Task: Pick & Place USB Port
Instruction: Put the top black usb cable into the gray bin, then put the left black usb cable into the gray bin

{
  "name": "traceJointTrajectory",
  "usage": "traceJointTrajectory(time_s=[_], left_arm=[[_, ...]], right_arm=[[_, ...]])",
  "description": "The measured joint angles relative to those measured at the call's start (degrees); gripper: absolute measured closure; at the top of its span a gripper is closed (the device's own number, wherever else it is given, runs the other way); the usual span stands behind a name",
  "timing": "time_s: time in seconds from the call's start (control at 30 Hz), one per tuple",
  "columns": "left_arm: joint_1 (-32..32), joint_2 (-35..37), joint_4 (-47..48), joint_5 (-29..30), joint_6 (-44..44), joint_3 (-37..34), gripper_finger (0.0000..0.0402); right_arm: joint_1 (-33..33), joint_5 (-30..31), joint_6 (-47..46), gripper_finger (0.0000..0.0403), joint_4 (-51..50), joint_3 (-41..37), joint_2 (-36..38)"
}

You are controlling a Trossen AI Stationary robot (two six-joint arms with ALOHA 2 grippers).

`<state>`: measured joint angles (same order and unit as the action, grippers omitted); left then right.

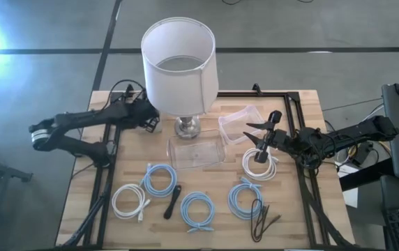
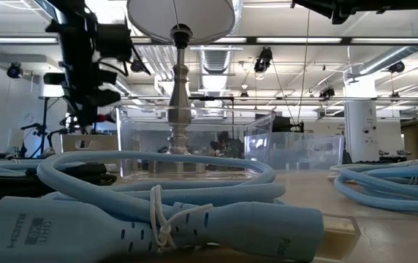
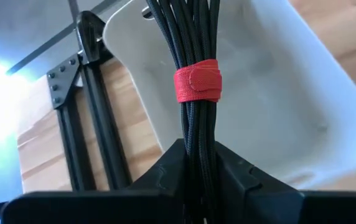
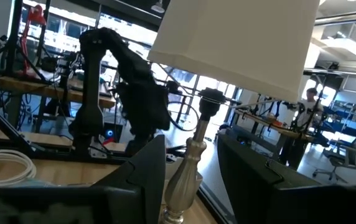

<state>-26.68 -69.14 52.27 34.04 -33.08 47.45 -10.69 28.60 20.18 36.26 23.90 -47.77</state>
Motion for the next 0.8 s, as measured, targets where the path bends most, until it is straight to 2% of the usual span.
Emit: traceJointTrajectory(time_s=[0.17,0.3,0.47,0.67,0.8], left_arm=[[-1.1,-5.3,-7.3,1.5,2.9,-2.2,0.0326],[-1.5,-8.9,-7.6,7.7,1.3,-2.5,0.0307],[-1.4,-11.6,-7.8,8.1,1.8,-2.5,0.0276],[-1.3,-12.3,-7.8,9.4,5.1,-2.5,0.0245],[-0.6,-10.5,-7.6,9.0,10.1,-2.5,0.0240]], right_arm=[[0.0,0.0,0.0,0.0264,0.0,0.0,0.0],[0.0,0.0,0.0,0.0264,0.0,0.1,0.0],[0.0,0.0,0.0,0.0264,0.0,0.1,0.0],[0.0,0.0,1.0,0.0264,0.0,0.1,0.0],[0.0,0.0,1.0,0.0264,0.0,0.1,0.0]])
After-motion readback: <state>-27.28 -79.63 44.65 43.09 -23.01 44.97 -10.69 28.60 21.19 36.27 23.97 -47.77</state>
